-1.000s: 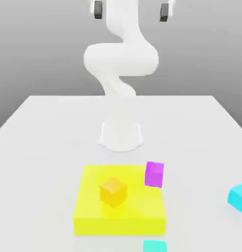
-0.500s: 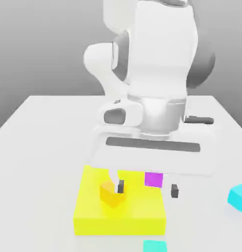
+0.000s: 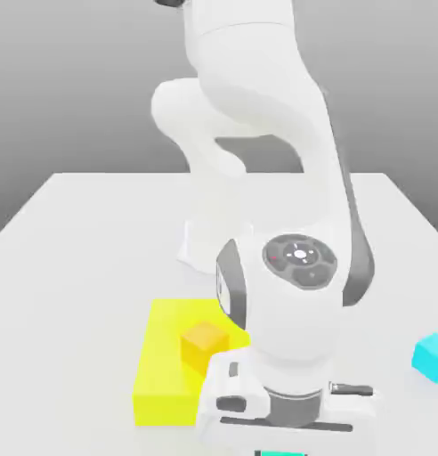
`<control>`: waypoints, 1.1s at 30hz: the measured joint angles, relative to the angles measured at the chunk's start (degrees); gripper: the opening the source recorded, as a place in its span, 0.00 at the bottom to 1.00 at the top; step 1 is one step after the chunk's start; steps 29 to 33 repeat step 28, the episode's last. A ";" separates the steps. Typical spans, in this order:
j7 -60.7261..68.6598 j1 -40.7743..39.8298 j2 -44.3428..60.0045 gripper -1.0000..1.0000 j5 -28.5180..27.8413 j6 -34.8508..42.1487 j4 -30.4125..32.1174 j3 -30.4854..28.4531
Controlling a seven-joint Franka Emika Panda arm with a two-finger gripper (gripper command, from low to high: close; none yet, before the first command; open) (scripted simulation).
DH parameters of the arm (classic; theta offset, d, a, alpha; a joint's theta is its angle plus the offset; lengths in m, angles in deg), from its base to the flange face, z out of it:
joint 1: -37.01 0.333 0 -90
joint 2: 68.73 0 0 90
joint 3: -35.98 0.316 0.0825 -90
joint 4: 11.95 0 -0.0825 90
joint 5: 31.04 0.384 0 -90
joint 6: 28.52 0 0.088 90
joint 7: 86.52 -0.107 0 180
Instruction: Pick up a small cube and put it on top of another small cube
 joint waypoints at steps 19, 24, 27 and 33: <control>-15.44 17.42 -19.87 0.00 2.65 9.60 10.73 16.29; -22.22 22.09 -13.86 0.00 -3.82 3.74 11.24 14.57; -23.37 22.99 -12.10 1.00 -5.36 2.23 11.12 13.46; -23.37 22.99 -12.10 1.00 -5.36 2.23 11.12 13.46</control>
